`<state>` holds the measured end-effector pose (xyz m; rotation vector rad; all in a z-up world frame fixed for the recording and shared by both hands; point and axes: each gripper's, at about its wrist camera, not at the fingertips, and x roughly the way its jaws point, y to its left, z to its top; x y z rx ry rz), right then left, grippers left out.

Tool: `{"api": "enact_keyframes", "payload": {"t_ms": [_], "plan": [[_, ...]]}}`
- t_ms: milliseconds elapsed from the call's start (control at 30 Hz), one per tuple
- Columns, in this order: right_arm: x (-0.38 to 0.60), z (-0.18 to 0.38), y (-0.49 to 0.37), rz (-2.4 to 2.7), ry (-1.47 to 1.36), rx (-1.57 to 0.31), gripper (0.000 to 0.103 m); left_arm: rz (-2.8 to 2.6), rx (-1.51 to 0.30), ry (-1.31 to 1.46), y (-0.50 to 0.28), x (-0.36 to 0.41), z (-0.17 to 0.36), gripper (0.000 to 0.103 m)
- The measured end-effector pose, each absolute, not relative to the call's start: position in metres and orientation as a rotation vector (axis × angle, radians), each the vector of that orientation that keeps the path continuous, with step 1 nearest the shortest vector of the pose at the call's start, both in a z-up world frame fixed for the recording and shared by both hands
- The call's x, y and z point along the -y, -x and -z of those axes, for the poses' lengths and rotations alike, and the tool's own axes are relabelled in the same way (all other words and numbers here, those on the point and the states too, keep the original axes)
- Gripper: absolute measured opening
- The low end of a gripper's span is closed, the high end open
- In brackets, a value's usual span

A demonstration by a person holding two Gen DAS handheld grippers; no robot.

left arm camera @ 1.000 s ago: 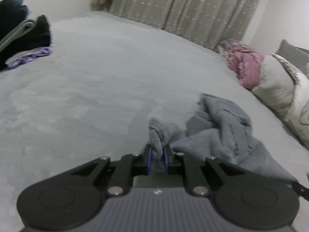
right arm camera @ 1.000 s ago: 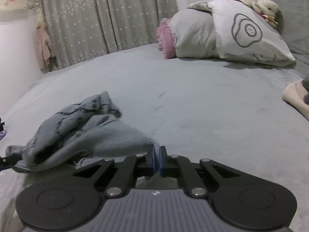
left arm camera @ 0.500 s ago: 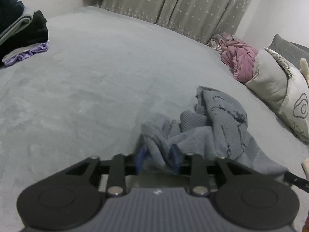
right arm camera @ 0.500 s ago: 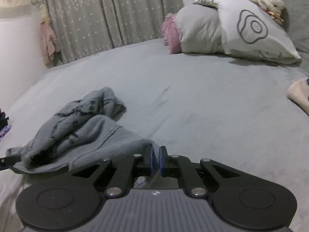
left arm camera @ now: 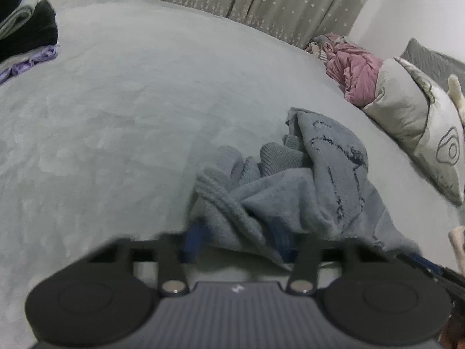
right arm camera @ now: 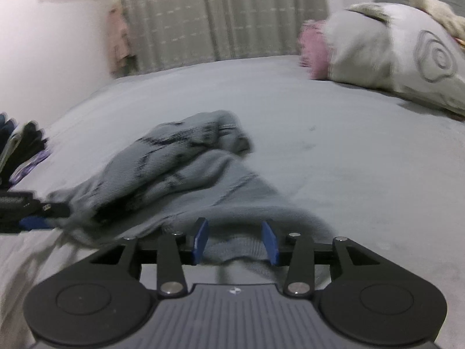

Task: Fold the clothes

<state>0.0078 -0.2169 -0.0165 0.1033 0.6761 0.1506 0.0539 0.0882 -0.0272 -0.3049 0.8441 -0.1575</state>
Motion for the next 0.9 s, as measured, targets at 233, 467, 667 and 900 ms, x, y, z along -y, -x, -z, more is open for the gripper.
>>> {"api": "enact_keyframes", "payload": {"t_ms": [233, 467, 667, 900], "plan": [[0.167, 0.040, -0.022, -0.126, 0.093, -0.681, 0.042, 0.201, -0.826, 0.263, -0.038, -0.073, 0.015, 0.013], [0.196, 0.036, -0.030, 0.037, 0.002, -0.640, 0.006, 0.312, -0.830, 0.307, -0.006, -0.076, 0.001, 0.013], [0.251, 0.002, -0.026, 0.179, -0.120, -0.542, 0.006, 0.546, -0.873, 0.292, 0.021, -0.048, -0.005, 0.013], [0.315, -0.013, -0.030, 0.314, -0.232, -0.538, 0.006, 0.654, -0.893, 0.221, 0.030, -0.031, -0.005, 0.036]]}}
